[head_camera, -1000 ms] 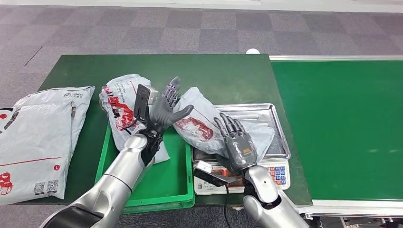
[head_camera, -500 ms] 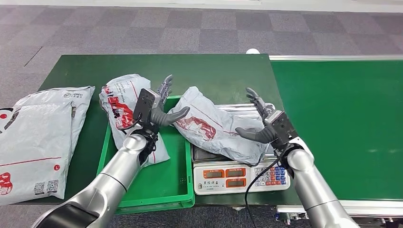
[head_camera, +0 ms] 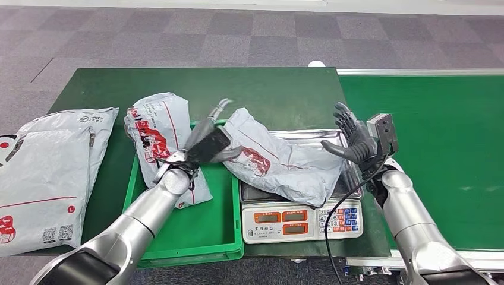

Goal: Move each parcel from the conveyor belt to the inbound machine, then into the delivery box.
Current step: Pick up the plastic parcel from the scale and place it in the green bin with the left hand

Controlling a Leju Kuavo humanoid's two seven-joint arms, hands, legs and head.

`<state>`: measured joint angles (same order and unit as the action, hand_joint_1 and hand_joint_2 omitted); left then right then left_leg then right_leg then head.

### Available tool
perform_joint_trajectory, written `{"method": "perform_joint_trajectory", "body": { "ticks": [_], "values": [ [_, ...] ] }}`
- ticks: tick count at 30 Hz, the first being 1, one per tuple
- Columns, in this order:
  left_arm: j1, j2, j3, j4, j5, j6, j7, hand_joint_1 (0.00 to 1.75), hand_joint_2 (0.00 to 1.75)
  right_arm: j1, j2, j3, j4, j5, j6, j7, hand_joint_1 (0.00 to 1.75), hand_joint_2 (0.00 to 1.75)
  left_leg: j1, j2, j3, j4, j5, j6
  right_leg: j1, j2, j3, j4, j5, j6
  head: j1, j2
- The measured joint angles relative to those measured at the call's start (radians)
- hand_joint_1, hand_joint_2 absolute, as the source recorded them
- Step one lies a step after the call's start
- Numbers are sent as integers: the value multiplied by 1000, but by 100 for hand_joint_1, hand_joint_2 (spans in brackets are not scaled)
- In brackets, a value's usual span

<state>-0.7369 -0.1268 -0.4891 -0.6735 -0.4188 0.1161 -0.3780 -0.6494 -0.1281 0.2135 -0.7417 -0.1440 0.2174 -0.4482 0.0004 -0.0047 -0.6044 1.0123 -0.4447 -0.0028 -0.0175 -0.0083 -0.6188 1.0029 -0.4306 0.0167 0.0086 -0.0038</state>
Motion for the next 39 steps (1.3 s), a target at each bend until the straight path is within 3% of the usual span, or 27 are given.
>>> {"method": "perform_joint_trajectory", "body": {
  "ticks": [3, 9, 13, 19, 20, 23, 24, 28, 39],
  "values": [
    [-22, 0, -73, 20, -135, -8, 34, 0, 175, -34, 0, -2, 49, 8, -18, -2, 0, 175, 0, 0, 0, 0, 0, 0, 0, 1, 0, 0, 0, 0, 0, 0],
    [-41, -4, -140, 36, -188, -25, 45, 0, 175, -61, 0, -14, 104, 15, -29, -4, 0, 175, 0, 1, 0, 0, 0, 0, 0, 2, 0, 0, 0, 0, 0, 0],
    [-63, -24, -192, 33, -248, -136, 34, 0, 175, -72, -10, -19, 127, 15, -33, -2, 0, 175, 0, 0, 0, 1, 0, 0, 0, 0, 0, 0, 0, 0, 0, 0],
    [-129, -90, -275, 46, -285, -314, 16, 1, 175, -43, -39, -48, 124, 9, -25, -10, 0, 175, -1, 0, -1, 2, -1, 1, 0, 0, 0, -1, 0, 0, 0, 0],
    [-142, -100, -295, 51, -302, -339, 14, 14, 175, -30, -41, -54, 118, 13, -23, -9, 0, 175, -1, 0, -1, 2, -1, 1, 0, 0, 0, -1, 0, 0, 0, 0],
    [-173, -127, -360, 73, -329, -410, 1, 140, 175, 4, -45, -72, 94, 23, -17, -3, 0, 175, -1, 0, -1, 2, -1, 2, 0, 0, 0, -1, 0, 0, 0, 0],
    [-181, -137, -377, 80, -329, -433, -6, 171, 175, 12, -46, -78, 88, 25, -15, -1, 0, 175, -1, 0, -1, 2, -1, 2, 0, 0, 0, -1, 0, 0, 0, 0],
    [-212, -160, -421, 105, -312, -486, -27, 175, 175, 35, -48, -90, 67, 36, -1, 2, 0, 175, -1, 0, -1, 2, -1, 1, 0, 1, 0, 0, 0, 0, 0, 0],
    [-227, -170, -477, 139, -309, -457, -16, 175, 175, 32, -28, -90, 65, 64, -2, 1, 0, 175, -1, 0, -1, 2, -1, 1, 0, 0, 0, 0, 0, 0, 0, 0]
  ]
}}
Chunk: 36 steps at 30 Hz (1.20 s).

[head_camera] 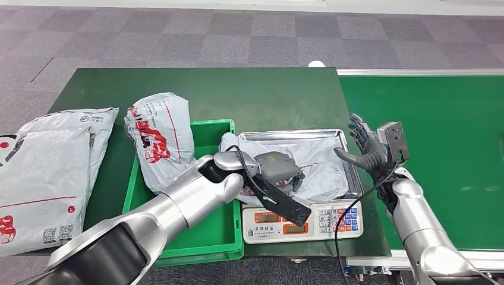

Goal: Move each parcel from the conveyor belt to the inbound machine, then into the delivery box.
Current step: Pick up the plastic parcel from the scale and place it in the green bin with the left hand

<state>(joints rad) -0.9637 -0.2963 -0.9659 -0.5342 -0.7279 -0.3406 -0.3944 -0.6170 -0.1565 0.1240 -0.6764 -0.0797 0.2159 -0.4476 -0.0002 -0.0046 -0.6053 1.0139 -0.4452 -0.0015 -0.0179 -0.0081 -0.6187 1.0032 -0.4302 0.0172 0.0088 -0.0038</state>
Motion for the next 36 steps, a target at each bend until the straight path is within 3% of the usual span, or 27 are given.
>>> {"method": "perform_joint_trajectory", "body": {
  "ticks": [7, 14, 15, 18, 19, 26, 36],
  "values": [
    [0, -2, -11, 7, -11, 30, 9, 175, 175, 7, 8, 0, -11, 1, -2, -11, 0, 175, 0, 0, 0, 0, 0, 0, 0, 0, 0, 0, 0, 0, 0, 0],
    [-1, -24, -46, 8, -85, 155, 70, 175, 175, 66, 26, -35, -100, 8, -16, -15, 0, 175, 0, 0, 0, 0, 0, 0, 0, 0, 0, 0, 0, 0, 0, 0],
    [-1, -27, -50, 7, -93, 172, 78, 159, 175, 77, 29, -44, -116, 8, -15, -15, 0, 175, 0, 0, 0, 0, 0, 0, 0, 0, 0, 0, 0, 0, 0, 0],
    [-5, -36, -53, 3, -98, 212, 101, 28, 175, 107, 36, -72, -163, 8, -7, -11, 0, 175, 0, 0, 0, 0, 0, 0, 0, 0, 0, 0, 0, 0, 0, 0],
    [-8, -38, -53, -1, -90, 218, 109, 0, 175, 117, 38, -82, -178, 7, -3, -8, 0, 175, 0, 0, 0, 0, 0, 0, 0, 0, 0, 0, 0, 0, 0, 0],
    [-15, -33, -17, -27, 36, 174, 112, 0, 175, 179, 40, -111, -249, 7, 11, 0, 0, 175, 0, 0, 0, 0, 0, 0, 0, 0, 0, 0, 0, 0, 0, 0],
    [-16, -17, -2, -57, 71, 132, 121, 0, 175, 188, 40, -116, -260, -5, 22, 11, 0, 175, 0, 0, 0, 0, 0, 0, 0, 0, 0, 0, 0, 0, 0, 0]
  ]
}}
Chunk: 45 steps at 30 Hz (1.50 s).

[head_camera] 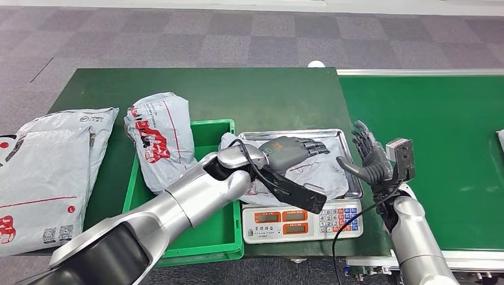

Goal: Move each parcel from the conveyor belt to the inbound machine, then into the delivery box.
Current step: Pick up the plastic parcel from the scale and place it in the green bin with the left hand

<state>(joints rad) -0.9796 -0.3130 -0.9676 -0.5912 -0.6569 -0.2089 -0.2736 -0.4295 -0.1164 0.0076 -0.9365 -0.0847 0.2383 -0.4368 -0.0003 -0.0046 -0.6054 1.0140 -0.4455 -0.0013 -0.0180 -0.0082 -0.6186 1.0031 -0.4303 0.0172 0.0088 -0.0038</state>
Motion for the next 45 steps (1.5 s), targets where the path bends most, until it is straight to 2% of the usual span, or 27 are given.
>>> {"method": "perform_joint_trajectory", "body": {
  "ticks": [5, 9, 15, 18, 26, 30, 31, 34, 35, 38, 42, 45],
  "values": [
    [0, 8, 0, -7, 7, -23, 14, 0, 175, -1, 0, 0, 1, -2, 6, 0, 0, 175, 0, 0, 0, 0, 0, 0, 0, 0, 0, 0, 0, 0, 0, 0],
    [2, 14, -2, -4, -16, -34, 55, 0, 175, -19, 0, 0, 13, 4, 7, -6, 0, 175, 0, 0, 0, 0, 0, 0, 0, 0, 0, 0, 0, 0, 0, 0],
    [44, -9, -60, 36, -234, 107, 212, 0, 175, -24, 5, 0, 9, 10, -6, 6, 0, 175, 0, 0, 0, 0, 0, 0, 0, 0, 0, 0, 0, 0, 0, 0],
    [77, -24, -87, 57, -260, 143, 257, 0, 175, 2, 8, -2, -25, 12, -9, 24, 0, 175, 0, 0, 0, 0, -1, 1, 0, 0, 0, 0, -1, 1, 0, 0],
    [89, -37, -116, 91, -260, 168, 281, 0, 175, 41, 9, -19, -69, 3, -2, 25, 0, 175, 0, 0, 0, 0, -1, 1, 0, 0, 1, -1, -1, 1, 0, 0],
    [88, -41, -129, 107, -270, 144, 278, 0, 175, 46, 9, -27, -75, -2, 6, 23, 0, 175, 0, 0, 1, 0, -1, 1, 0, 0, 2, -1, -1, 1, 0, 0],
    [87, -42, -134, 109, -273, 130, 272, 14, 175, 46, 9, -29, -75, -1, 9, 22, 0, 175, 0, 0, 2, 0, -1, 1, 0, 0, 3, -1, -1, 1, 0, 0],
    [81, -43, -153, 112, -275, 89, 248, 145, 175, 43, 9, -30, -76, 2, 13, 18, 0, 175, 0, 0, 3, 0, -1, 1, 0, 0, 4, -1, -1, 1, 0, 0],
    [78, -43, -159, 113, -274, 73, 235, 175, 175, 42, 9, -30, -75, 3, 14, 16, 0, 175, 0, 0, 3, 0, -1, 1, 0, 0, 4, -1, -1, 1, 0, 0],
    [64, -44, -182, 114, -267, -8, 163, 175, 175, 28, 9, -31, -71, 6, 25, 9, 0, 175, 0, 0, 4, 0, -1, 1, 0, -1, 5, -1, -1, 2, 0, 0],
    [22, -44, -218, 115, -211, -193, -8, 175, 175, -10, 10, -30, -40, 7, 38, -4, 0, 175, 0, -1, 6, 0, -1, 1, 0, -2, 8, -1, -2, 2, 0, 0],
    [-4, -44, -251, 104, -190, -259, -52, 175, 175, -22, 10, -30, -27, 3, 43, -12, 0, 175, 0, -2, 7, 0, -2, 2, 0, -3, 10, -1, -2, 2, 0, 0]
  ]
}}
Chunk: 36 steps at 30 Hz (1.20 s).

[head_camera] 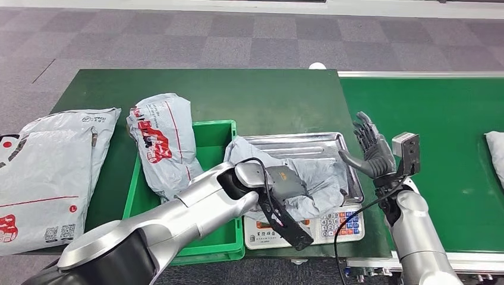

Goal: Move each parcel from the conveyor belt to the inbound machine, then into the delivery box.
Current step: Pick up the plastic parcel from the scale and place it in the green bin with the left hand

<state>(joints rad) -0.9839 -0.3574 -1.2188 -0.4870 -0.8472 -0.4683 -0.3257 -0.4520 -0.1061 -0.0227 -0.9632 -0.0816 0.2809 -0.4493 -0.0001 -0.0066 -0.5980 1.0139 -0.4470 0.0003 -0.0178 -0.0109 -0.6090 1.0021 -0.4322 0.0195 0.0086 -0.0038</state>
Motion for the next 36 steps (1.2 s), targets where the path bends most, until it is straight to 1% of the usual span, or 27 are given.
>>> {"method": "perform_joint_trajectory", "body": {
  "ticks": [4, 7, 16, 18, 23, 28, 30, 36],
  "values": [
    [-17, 0, -36, -14, 4, -17, 1, 175, 175, -1, 0, 0, 8, -3, 7, -3, 0, 175, 0, 0, 0, 0, -2, 1, 0, 1, 0, 0, -1, 0, 0, 0],
    [-23, 0, -50, -19, 14, -12, 11, 175, 175, -6, 0, 0, 11, -4, 13, -2, 0, 175, 0, 1, 0, 0, -2, 1, 0, 1, 0, 0, -2, 0, 0, 0],
    [-25, 0, -64, -22, 47, 15, 30, 175, 175, -33, 0, 6, 31, -6, 12, -2, 0, 175, 0, 0, 0, 0, -2, 1, 0, 1, 0, 0, -2, 0, 0, 0],
    [-25, 0, -66, -22, 56, 46, 36, 175, 175, -34, 0, 6, 33, -11, 12, -3, 0, 175, 0, 0, 0, 0, -2, 1, 0, 0, 0, 0, -2, 0, 0, 0],
    [-24, 0, -67, -28, 107, 169, 62, 175, 175, -35, -4, 7, 34, -41, 18, 5, 0, 175, 0, 0, 0, 0, -2, 2, 0, -1, 0, 0, -2, 0, 0, 0],
    [-42, 0, -38, -71, 103, 334, 103, 175, 175, -21, -15, 7, 18, -72, 20, 20, 0, 175, -1, 0, -1, 1, -2, 2, -1, 0, -1, 0, -1, 1, 0, 0],
    [-58, 0, -8, -95, 72, 358, 114, 175, 175, -12, -20, 7, 5, -79, 19, 25, 0, 175, -1, 0, -2, 1, -2, 2, -1, 0, -1, 0, -1, 1, 0, 0],
    [-68, 0, 64, -136, 9, 360, 115, 175, 175, -1, -30, 8, -13, -85, 15, 29, 0, 175, 0, 0, -2, 1, -2, 2, 0, 0, -2, 0, -1, 1, 0, 0]
  ]
}}
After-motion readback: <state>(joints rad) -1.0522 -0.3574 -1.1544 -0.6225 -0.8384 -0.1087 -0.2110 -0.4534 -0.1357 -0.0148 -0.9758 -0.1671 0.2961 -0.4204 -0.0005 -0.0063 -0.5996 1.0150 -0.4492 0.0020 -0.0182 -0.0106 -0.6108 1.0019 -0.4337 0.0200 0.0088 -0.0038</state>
